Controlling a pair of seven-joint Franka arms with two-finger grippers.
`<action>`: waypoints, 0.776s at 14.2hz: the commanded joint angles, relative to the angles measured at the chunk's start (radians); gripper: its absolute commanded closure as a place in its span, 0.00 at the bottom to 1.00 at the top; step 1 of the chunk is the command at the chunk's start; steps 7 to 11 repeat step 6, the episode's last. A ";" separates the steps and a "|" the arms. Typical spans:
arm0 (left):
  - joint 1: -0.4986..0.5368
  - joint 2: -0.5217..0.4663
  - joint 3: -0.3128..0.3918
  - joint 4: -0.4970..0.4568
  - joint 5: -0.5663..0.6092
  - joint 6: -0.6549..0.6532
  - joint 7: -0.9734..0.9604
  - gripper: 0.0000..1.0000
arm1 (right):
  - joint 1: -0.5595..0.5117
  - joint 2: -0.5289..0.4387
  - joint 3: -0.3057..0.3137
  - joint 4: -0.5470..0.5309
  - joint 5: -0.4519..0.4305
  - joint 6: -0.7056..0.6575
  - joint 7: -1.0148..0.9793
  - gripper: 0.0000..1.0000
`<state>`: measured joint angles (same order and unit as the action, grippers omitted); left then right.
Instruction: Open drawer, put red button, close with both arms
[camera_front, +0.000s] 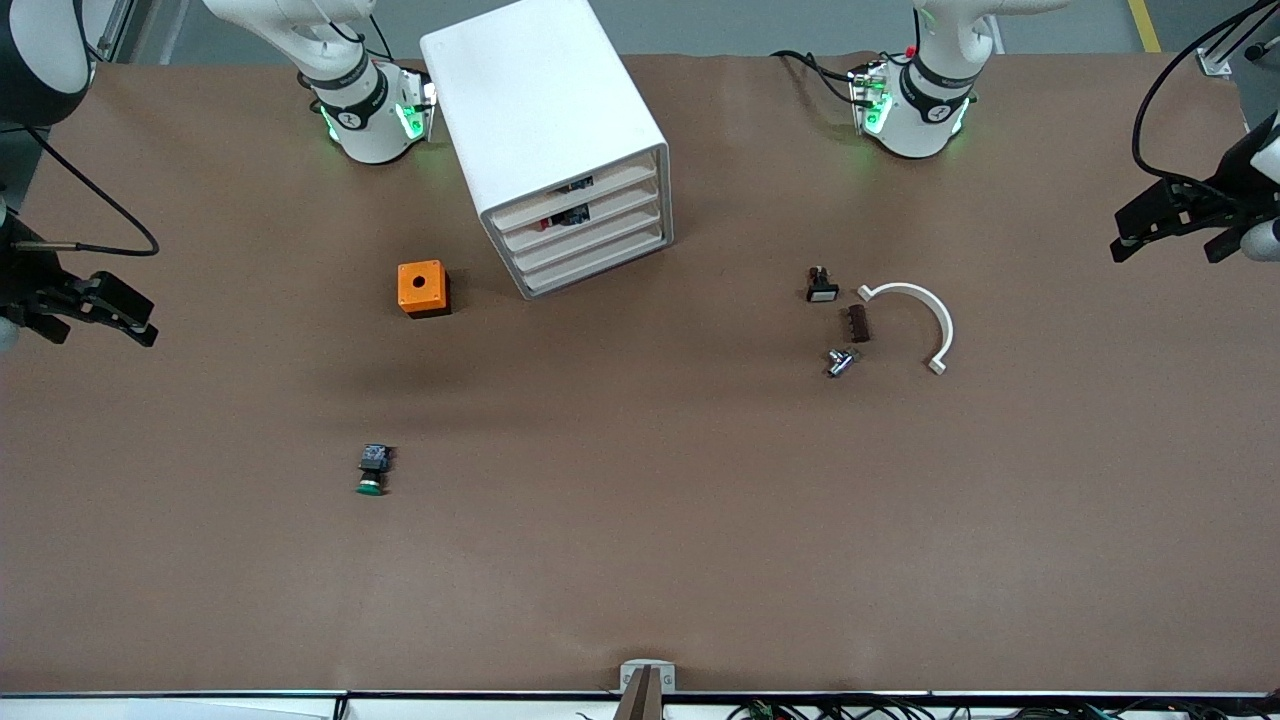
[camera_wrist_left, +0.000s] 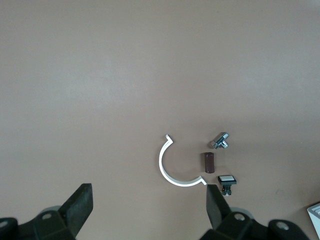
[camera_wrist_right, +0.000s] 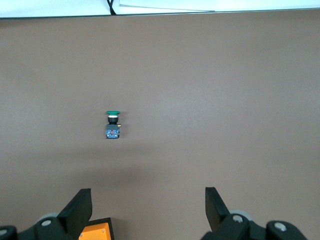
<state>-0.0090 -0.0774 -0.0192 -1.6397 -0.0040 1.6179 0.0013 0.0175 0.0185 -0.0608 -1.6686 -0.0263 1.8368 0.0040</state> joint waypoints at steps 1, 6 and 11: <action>-0.003 -0.002 -0.011 0.004 0.002 -0.003 -0.015 0.00 | -0.017 -0.011 0.013 -0.003 -0.012 0.002 -0.010 0.00; -0.003 0.025 -0.028 0.049 0.004 -0.004 -0.012 0.00 | -0.017 -0.011 0.013 -0.003 -0.011 0.002 -0.010 0.00; -0.003 0.025 -0.028 0.049 0.004 -0.004 -0.012 0.00 | -0.017 -0.011 0.013 -0.003 -0.011 0.002 -0.010 0.00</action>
